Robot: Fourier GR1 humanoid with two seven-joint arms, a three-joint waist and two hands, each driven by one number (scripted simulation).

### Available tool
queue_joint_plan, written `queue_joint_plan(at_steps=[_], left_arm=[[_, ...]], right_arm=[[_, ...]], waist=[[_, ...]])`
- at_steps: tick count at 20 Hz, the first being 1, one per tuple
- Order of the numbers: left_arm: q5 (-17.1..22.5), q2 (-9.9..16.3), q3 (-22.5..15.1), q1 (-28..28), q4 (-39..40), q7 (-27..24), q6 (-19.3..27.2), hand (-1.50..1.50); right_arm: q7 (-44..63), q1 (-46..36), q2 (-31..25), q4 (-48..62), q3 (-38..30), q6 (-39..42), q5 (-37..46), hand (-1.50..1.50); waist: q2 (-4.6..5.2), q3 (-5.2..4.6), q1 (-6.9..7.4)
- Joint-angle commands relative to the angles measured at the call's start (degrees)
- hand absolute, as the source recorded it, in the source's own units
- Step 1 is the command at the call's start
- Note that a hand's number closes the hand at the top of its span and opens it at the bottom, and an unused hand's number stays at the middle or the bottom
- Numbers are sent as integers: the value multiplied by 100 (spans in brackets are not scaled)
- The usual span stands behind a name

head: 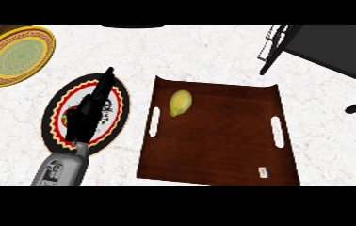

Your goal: Pick the bell pepper from the tray and place it in the tiered shelf

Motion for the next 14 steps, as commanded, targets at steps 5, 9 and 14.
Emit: queue_joint_plan(at_steps=[5, 9, 14], left_arm=[[-68, -109, 118, -33, 425, -345, -49, 0], [-187, -266, 34, -216, 302, -76, 90, 0], [-236, -213, -119, 390, -291, -27, -3, 0]], right_arm=[[956, 395, 7, -850, 49, 517, 314, -150], [682, 233, -30, -590, -235, -136, -99, -150], [510, 572, 252, -1171, -262, -288, -608, -150]], waist=[[-29, 0, -69], [-1, 4, -14], [-19, 6, 15]])
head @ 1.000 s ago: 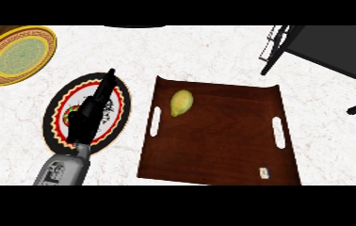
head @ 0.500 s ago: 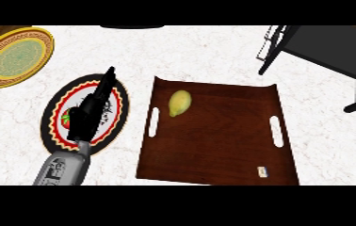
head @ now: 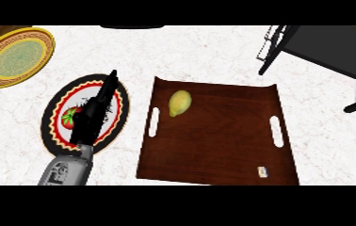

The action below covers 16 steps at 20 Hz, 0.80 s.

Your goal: Pick the bell pepper from the tray and place it in the tiered shelf

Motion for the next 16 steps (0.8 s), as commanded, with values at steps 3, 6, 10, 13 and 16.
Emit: queue_joint_plan(at_steps=[3, 6, 10, 13, 16], left_arm=[[154, 114, 243, -49, -80, 15, -185, 0], [116, 53, 227, -121, 140, -107, -273, 0], [55, 26, 236, -117, 256, -230, -202, 0], [157, 17, 311, -162, 140, 57, -199, 0], [-38, -56, 139, 20, -144, 162, -64, 0]], right_arm=[[-104, -9, 3, -777, 62, 455, -664, -150], [-129, -106, -19, -434, 2, -64, -708, -150], [24, -399, -139, -997, -256, -329, -847, -150], [161, -378, -391, -1651, -549, -370, -923, -150], [515, 18, -603, -2281, -826, 140, -916, -150]], waist=[[-9, 0, -14], [16, 0, 23], [15, -2, -2], [-16, 0, -74], [-42, 2, -94]])
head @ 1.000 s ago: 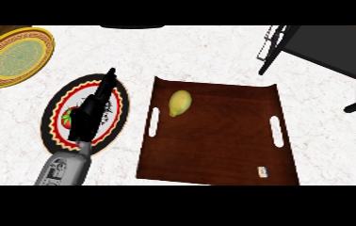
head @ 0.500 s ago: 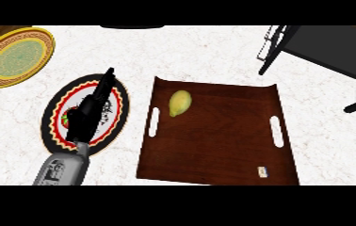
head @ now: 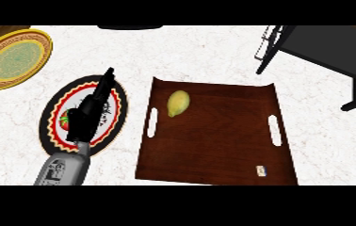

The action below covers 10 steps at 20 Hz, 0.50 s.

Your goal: Pick the bell pepper from the tray and place it in the tiered shelf

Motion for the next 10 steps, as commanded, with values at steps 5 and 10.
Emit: queue_joint_plan(at_steps=[5, 10], left_arm=[[-80, 36, 91, 43, -46, 147, 100, 0], [15, 143, 215, 207, -108, 64, 14, 0]], right_arm=[[1457, 474, -213, -1825, -684, 1536, -81, -150], [1676, 1186, -600, -2911, -1258, 3054, -645, -150]], waist=[[-80, -2, -238], [-107, 1, -327]])
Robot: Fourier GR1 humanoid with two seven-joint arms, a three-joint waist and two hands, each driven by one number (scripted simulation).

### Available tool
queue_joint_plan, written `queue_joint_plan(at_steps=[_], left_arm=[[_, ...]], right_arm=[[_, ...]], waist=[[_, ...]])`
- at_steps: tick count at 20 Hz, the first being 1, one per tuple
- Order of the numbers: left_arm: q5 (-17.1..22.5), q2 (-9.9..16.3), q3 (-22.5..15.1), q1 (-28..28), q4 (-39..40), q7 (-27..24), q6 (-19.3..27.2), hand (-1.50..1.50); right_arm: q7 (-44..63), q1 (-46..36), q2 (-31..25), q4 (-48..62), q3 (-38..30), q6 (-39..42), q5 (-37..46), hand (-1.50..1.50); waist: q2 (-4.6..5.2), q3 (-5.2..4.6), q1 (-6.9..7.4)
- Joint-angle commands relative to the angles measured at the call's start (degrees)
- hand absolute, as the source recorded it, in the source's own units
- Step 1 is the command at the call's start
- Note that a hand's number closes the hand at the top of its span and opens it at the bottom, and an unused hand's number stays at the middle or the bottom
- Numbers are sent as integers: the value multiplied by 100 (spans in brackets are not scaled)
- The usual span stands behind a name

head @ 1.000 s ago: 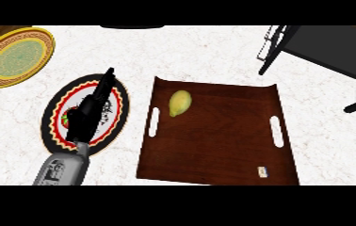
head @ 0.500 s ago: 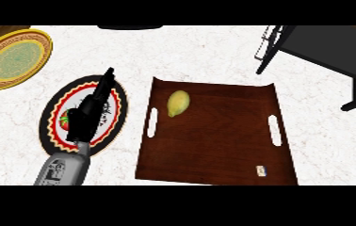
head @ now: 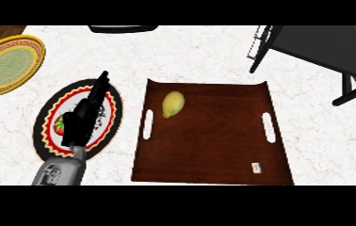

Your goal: Pick the bell pepper from the tray and place it in the tiered shelf

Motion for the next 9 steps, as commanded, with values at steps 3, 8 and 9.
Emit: queue_joint_plan(at_steps=[3, 8, 9], left_arm=[[-19, -44, -24, 123, -237, 162, 67, 0], [126, 149, 255, 73, -19, -45, -67, 0], [64, 78, 84, 385, -162, -263, -95, 0]], right_arm=[[492, 1027, -247, -1515, -843, 1908, -829, -150], [427, 1833, -15, -2895, -1883, 2909, -1918, -150], [490, 2028, 50, -3087, -2070, 3127, -2031, -150]], waist=[[-39, 12, -138], [-28, 10, -211], [-28, 9, -143]])
